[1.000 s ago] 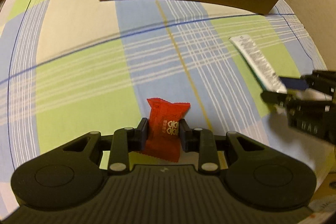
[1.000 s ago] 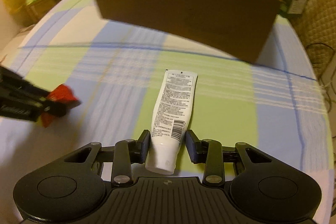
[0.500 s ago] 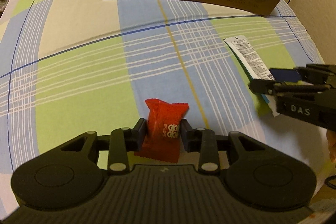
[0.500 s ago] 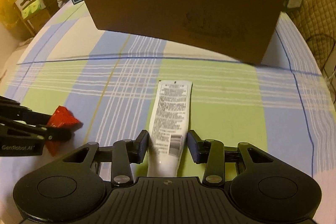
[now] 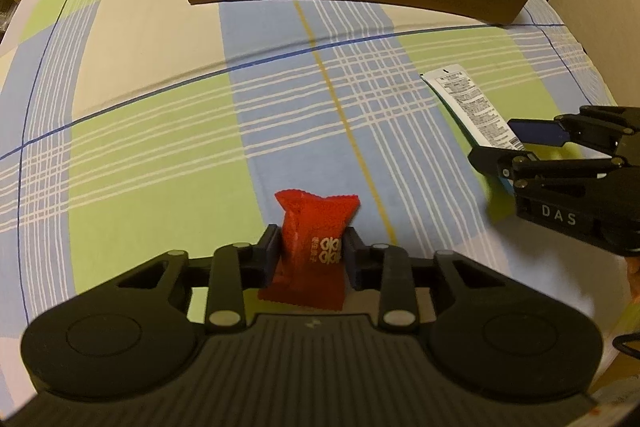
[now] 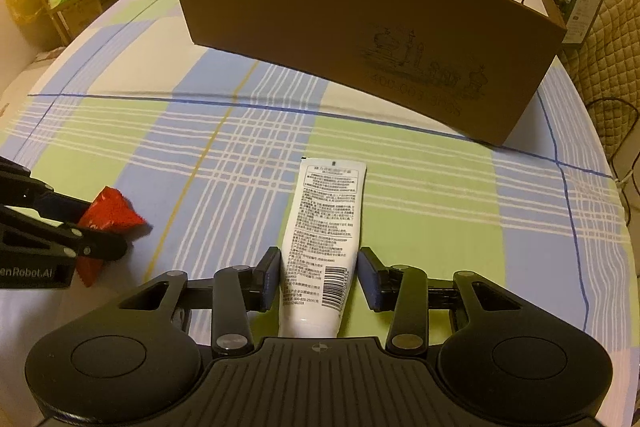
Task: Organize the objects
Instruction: 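Carry candy packet and lotion tube over the brown box with both grippers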
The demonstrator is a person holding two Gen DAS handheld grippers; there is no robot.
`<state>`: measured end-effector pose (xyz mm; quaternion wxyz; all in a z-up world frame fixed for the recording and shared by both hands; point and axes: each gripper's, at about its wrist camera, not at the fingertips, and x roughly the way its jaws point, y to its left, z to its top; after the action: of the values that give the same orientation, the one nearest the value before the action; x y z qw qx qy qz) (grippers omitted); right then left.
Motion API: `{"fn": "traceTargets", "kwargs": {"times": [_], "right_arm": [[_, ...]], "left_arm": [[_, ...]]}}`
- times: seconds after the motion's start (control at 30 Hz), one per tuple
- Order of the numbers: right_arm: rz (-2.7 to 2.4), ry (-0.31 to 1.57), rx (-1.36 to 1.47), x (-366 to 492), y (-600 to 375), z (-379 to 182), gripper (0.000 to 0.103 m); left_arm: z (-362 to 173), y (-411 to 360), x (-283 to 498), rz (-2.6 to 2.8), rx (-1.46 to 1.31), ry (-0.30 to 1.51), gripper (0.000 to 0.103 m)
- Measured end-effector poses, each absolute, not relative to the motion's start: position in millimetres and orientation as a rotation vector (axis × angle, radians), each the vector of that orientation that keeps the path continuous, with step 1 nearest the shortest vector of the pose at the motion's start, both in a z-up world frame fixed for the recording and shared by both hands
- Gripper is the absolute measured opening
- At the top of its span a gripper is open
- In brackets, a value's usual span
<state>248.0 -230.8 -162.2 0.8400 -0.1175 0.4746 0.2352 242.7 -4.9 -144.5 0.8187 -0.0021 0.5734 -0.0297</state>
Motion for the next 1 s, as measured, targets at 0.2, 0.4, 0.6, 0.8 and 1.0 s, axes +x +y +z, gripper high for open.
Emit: {"fn": "traceTargets", "kwargs": {"times": [0.2, 0.4, 0.6, 0.8, 1.0], "right_arm": [[0.526, 1.031, -0.203, 246.9, -235.8, -160.4, 0.038], [0.541, 1.070, -0.082, 244.2, -249.2, -155.8, 0.038], [0.559, 1.070, -0.004, 240.8, -257.9, -145.8, 0.038], [0.580, 1.042, 0.047, 242.7, -259.6, -128.7, 0.038], [0.602, 1.005, 0.082, 250.3, -258.2, -112.2, 0.038]], "left_arm": [[-144.8, -3.7, 242.8, -0.069, -0.011, 1.223, 0.024], [-143.4, -0.6, 241.2, -0.068, -0.019, 1.219, 0.023], [-133.7, 5.1, 238.2, -0.065, -0.034, 1.191, 0.022], [-115.0, 6.8, 241.4, -0.066, -0.045, 1.142, 0.022], [-96.6, 6.1, 247.0, -0.071, -0.056, 1.096, 0.022]]}}
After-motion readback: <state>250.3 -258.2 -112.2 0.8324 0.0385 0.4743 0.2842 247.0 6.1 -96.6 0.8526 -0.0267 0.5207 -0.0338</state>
